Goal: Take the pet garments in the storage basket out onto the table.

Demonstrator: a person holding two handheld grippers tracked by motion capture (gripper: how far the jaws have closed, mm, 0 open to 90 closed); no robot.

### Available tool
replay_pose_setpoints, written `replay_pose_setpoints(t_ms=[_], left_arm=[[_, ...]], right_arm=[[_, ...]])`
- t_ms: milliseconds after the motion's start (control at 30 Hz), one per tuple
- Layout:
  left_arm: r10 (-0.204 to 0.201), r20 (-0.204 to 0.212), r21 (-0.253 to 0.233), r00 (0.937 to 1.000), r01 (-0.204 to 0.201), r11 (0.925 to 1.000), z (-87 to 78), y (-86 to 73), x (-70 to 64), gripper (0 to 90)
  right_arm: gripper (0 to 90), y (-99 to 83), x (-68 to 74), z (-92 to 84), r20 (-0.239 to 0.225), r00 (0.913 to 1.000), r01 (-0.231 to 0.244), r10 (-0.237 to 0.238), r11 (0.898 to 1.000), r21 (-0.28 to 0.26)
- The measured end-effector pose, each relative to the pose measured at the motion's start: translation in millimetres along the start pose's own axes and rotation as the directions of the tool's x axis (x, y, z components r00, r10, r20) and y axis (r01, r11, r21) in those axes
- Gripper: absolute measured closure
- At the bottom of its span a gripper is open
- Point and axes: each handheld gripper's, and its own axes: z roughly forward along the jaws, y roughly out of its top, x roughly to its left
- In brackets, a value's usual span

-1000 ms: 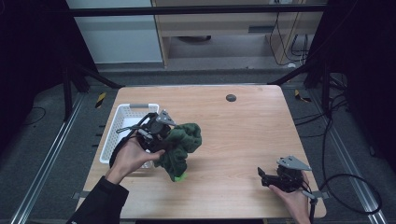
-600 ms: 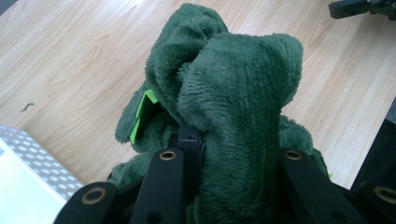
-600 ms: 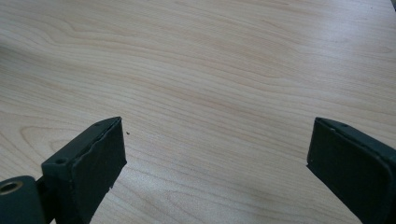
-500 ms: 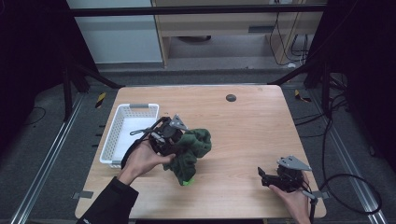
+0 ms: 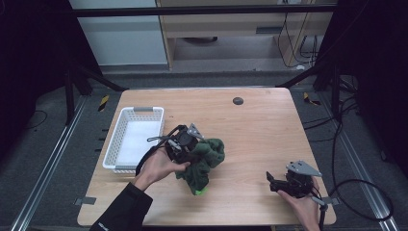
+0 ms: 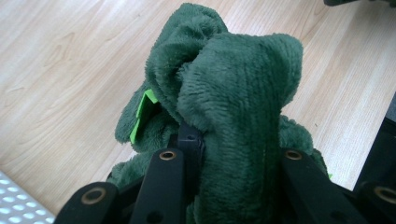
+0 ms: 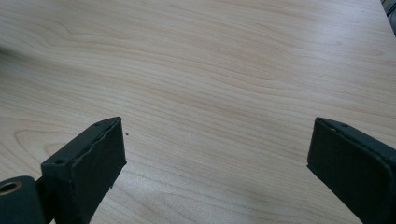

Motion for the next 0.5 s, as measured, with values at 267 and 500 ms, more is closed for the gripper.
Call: replay_pose_setpoints(t_ms=[267, 500], left_arm=[[0.011, 0.009, 0.019, 0.9999, -0.011, 0.9998, 12.1, 2.7, -4.1, 72.3], [0.021, 0.020, 0.041, 0.9996, -0.022, 0.9989, 28.9, 6.2, -8.5, 72.2]], right_arm=[[4.2, 0.3, -0.7, -0.5, 0.007, 1.0000, -0.004, 0.004, 1.000, -0.004], [4.3, 0.2, -0.5, -0.7, 0.006, 1.0000, -0.007, 0.007, 1.000, -0.002]])
